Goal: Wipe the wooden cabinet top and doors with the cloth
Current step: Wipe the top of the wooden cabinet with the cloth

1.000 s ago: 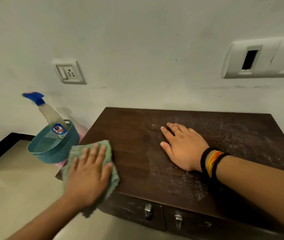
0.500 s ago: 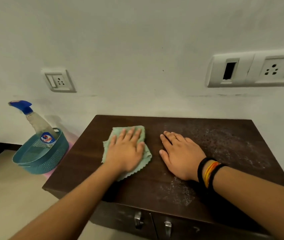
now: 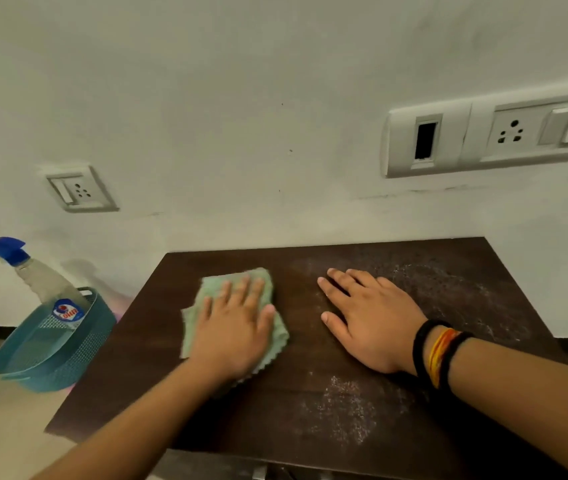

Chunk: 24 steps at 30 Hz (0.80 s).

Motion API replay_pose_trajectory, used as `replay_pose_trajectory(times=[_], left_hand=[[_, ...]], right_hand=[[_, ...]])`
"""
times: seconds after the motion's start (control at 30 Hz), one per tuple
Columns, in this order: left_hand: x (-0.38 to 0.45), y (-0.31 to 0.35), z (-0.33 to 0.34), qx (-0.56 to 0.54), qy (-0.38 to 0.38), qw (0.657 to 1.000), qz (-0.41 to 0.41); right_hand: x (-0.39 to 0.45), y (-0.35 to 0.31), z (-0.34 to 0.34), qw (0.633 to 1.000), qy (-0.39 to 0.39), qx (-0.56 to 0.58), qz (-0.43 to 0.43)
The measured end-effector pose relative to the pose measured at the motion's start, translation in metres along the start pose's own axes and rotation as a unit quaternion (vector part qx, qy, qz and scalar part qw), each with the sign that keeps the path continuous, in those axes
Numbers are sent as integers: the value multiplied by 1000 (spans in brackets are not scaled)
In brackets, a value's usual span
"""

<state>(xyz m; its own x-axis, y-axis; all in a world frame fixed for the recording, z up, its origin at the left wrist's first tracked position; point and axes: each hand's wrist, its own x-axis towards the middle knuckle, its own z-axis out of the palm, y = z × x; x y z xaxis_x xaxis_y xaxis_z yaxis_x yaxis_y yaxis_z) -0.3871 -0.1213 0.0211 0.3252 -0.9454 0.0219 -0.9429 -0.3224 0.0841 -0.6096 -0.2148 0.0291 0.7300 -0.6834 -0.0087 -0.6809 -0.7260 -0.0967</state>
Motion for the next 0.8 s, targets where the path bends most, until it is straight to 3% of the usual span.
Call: replay_pose_trajectory(times=[0.07,0.1,0.13,0.2,0.27,0.33,0.4,0.43,0.5,0.57,0.67,0.73,0.8], left_hand=[[22,34,7,-25,-10,994,107],[42,36,5,-38,-8,993,113],[66,27,0,-39,-8,996,83],[76,-9,-10,-20,-1,998,-51],[28,-10,-2,-10,6,993,-121],[-18,37,0,-3,15,1000,-13],[-3,68,9,-25,3,993,115],[20,68,9,-29,6,992,125],[57,43,-3,-23,2,998,51],[34,20,-3,-8,3,1000,-2],[-42,67,3,-21,-9,993,118],[-23,91,10,-26,-9,982,185],[17,83,-2,-31,-19,992,124]], right_hand=[[2,-2,-1,1000,-3,-6,-2],[2,-3,-2,1000,-7,-6,-3],[2,-3,-3,1000,-10,-5,-1],[3,0,-6,1000,-12,-4,2],[0,6,-5,1000,-17,-3,1],[-2,11,-3,1000,-9,9,9],[-2,12,-5,1000,-5,11,14],[-2,14,-6,1000,-6,3,16],[-4,25,-10,1000,-12,-10,27],[-9,39,-13,999,-22,-12,44],[-19,51,-10,997,-19,-1,68],[-20,51,-12,998,-21,0,65],[-21,52,-16,998,-29,-1,55]])
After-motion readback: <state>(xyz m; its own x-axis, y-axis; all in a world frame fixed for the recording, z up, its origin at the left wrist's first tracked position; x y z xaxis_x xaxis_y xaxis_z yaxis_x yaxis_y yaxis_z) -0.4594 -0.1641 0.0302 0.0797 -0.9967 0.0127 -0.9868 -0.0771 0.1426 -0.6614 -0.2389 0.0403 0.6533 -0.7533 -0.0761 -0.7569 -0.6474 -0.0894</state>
